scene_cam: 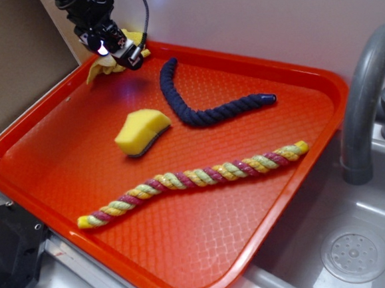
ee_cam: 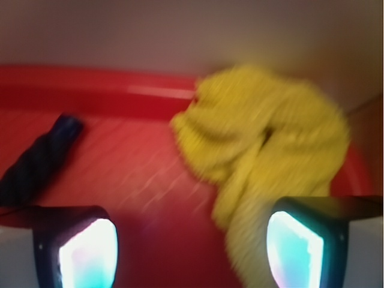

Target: Grab the yellow cloth.

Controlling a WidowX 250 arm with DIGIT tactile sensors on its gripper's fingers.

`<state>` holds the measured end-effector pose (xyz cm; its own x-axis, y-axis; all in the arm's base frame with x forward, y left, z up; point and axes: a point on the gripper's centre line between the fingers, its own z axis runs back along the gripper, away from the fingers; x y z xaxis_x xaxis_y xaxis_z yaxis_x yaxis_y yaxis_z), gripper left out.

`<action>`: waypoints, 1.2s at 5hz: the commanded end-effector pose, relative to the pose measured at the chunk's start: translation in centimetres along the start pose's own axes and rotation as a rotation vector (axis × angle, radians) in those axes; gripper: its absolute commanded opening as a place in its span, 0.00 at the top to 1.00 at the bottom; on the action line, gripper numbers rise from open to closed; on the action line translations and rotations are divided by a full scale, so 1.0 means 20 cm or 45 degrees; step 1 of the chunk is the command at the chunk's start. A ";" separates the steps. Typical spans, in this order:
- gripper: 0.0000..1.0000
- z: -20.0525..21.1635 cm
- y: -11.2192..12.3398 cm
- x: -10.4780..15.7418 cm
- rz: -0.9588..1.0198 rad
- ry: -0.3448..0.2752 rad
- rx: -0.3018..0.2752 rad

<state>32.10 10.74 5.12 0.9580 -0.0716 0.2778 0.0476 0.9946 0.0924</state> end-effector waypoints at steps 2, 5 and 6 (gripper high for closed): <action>1.00 -0.18 0.09 0.06 0.089 0.091 0.016; 1.00 -0.05 0.06 0.03 0.068 0.003 0.031; 1.00 -0.05 0.06 0.02 0.078 0.002 0.024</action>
<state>32.30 11.59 2.31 0.9716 -0.0063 0.2367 -0.0114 0.9972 0.0734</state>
